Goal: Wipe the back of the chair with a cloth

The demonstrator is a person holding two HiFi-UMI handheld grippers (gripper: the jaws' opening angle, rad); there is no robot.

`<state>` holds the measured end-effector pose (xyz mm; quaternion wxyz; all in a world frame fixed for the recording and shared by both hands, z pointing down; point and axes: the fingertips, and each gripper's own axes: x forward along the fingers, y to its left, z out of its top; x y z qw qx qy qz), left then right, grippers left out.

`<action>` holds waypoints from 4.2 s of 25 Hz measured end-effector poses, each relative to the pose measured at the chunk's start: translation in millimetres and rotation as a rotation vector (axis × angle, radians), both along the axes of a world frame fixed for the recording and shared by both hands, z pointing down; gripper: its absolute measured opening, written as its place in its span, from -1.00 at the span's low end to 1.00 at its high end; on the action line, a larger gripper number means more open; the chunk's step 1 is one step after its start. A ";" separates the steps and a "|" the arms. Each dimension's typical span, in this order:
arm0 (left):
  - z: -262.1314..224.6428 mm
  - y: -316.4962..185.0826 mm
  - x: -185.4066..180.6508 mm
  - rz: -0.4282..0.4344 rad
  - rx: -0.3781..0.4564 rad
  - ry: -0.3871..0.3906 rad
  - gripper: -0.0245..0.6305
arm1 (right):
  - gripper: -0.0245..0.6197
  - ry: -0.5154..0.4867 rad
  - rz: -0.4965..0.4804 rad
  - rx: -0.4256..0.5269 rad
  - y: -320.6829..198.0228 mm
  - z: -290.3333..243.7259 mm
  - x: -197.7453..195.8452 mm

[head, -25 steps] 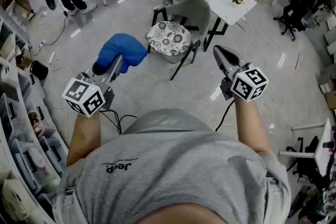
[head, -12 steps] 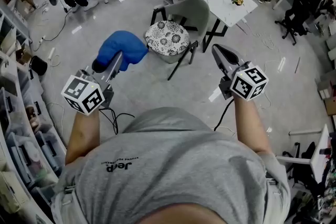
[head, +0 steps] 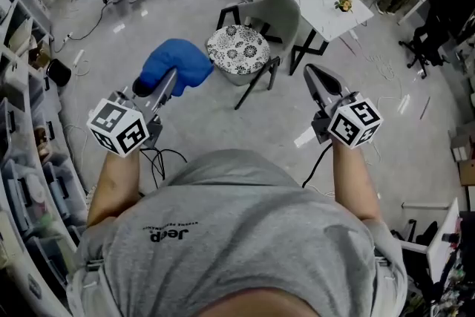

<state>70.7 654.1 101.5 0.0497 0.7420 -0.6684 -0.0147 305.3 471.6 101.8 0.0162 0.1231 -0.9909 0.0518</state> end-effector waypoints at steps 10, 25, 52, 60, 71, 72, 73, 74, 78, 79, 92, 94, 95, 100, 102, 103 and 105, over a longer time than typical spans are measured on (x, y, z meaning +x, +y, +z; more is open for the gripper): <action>7.8 -4.9 -0.4 -0.044 -0.039 -0.002 -0.54 | -0.91 -0.019 -0.066 -0.033 -16.8 9.7 -15.8; 12.6 -79.3 -194.3 0.108 0.030 0.007 -0.54 | -0.91 0.003 0.092 0.005 -62.5 5.6 -184.9; 42.3 -267.5 -468.6 0.071 -0.092 0.023 -0.54 | -0.91 0.024 0.001 -0.079 -280.7 30.7 -504.6; 59.7 -390.7 -489.0 -0.070 -0.171 0.065 -0.54 | -0.91 0.021 -0.141 -0.080 -431.9 46.4 -558.1; 121.6 -449.8 -551.6 0.000 -0.291 0.138 -0.54 | -0.91 0.100 -0.039 -0.176 -473.5 109.6 -610.3; 124.6 -451.5 -562.4 0.017 -0.295 0.141 -0.54 | -0.91 0.110 -0.012 -0.185 -472.4 113.8 -614.0; 127.5 -452.6 -572.7 0.032 -0.301 0.143 -0.54 | -0.91 0.120 0.016 -0.195 -470.4 118.0 -617.6; 130.6 -453.5 -581.4 0.051 -0.309 0.146 -0.54 | -0.91 0.129 0.044 -0.202 -468.2 121.8 -620.2; 152.3 -468.7 -587.6 0.171 -0.357 0.147 -0.54 | -0.91 0.121 0.193 -0.239 -469.3 131.9 -607.4; 159.1 -475.6 -584.7 0.198 -0.375 0.141 -0.54 | -0.91 0.113 0.227 -0.251 -470.8 135.9 -599.7; 240.6 -677.2 -389.0 0.396 -0.566 0.077 -0.54 | -0.91 0.114 0.519 -0.327 -567.1 207.3 -347.5; 273.0 -718.9 -345.4 0.408 -0.614 0.047 -0.54 | -0.91 0.120 0.570 -0.328 -588.7 220.3 -303.0; 290.2 -738.5 -324.1 0.410 -0.635 0.026 -0.54 | -0.91 0.121 0.594 -0.329 -598.5 227.0 -282.8; 364.8 -820.5 -230.6 0.406 -0.691 -0.104 -0.54 | -0.91 0.112 0.668 -0.351 -625.0 264.4 -211.4; 387.2 -843.9 -202.1 0.400 -0.712 -0.160 -0.54 | -0.91 0.099 0.684 -0.368 -627.7 278.2 -191.4; 396.7 -854.0 -189.5 0.395 -0.723 -0.187 -0.54 | -0.91 0.091 0.694 -0.378 -628.1 284.3 -182.0; 410.2 -871.8 -166.2 0.388 -0.733 -0.240 -0.54 | -0.91 0.075 0.715 -0.399 -626.7 296.1 -164.5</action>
